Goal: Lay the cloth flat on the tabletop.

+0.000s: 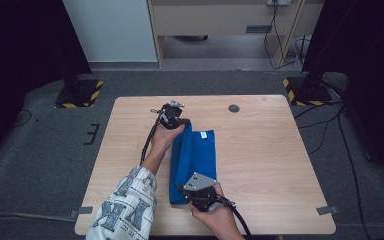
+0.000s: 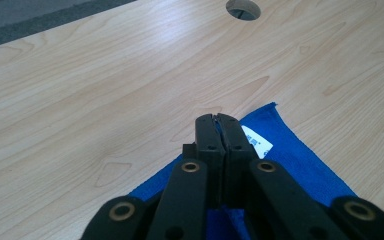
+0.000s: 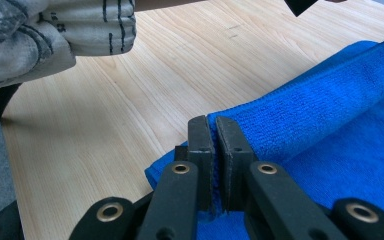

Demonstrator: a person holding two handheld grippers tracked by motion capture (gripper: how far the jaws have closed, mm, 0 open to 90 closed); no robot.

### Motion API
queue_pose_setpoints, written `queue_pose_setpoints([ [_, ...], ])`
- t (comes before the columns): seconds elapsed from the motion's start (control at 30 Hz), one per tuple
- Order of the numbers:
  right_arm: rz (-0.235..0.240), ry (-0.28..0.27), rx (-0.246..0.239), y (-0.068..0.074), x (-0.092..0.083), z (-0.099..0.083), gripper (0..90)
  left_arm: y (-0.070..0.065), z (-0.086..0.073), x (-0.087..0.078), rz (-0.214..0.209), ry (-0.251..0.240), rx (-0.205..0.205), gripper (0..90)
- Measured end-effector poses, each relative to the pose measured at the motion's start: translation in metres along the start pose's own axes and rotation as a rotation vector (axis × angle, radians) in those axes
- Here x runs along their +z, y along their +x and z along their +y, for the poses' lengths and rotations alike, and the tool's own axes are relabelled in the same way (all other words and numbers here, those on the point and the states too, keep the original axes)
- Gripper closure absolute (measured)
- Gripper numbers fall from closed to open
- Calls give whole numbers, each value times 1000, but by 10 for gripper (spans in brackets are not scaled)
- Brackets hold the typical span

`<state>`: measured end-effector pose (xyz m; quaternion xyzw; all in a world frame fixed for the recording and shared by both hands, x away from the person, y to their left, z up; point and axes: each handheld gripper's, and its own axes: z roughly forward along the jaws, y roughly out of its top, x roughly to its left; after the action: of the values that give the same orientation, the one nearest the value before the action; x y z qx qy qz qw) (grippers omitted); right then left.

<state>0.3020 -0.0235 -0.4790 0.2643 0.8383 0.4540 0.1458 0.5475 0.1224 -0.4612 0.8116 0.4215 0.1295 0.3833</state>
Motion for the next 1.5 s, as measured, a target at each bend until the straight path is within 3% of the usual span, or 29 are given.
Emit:
queue_pose_setpoints([
  [0.83,-37,34,28,-13,-15,-17,852,-22,4,30,-46,8,-5,889],
  [1.0,-41,39,41,-16,-17,-22,850,-29,5,36,-36,21,12,888],
  [1.1,-46,48,52,-19,-18,-25,849,-28,5,40,-35,29,-1,887],
  [1.5,-58,64,69,-27,-23,-34,843,-32,5,47,-35,35,10,884],
])
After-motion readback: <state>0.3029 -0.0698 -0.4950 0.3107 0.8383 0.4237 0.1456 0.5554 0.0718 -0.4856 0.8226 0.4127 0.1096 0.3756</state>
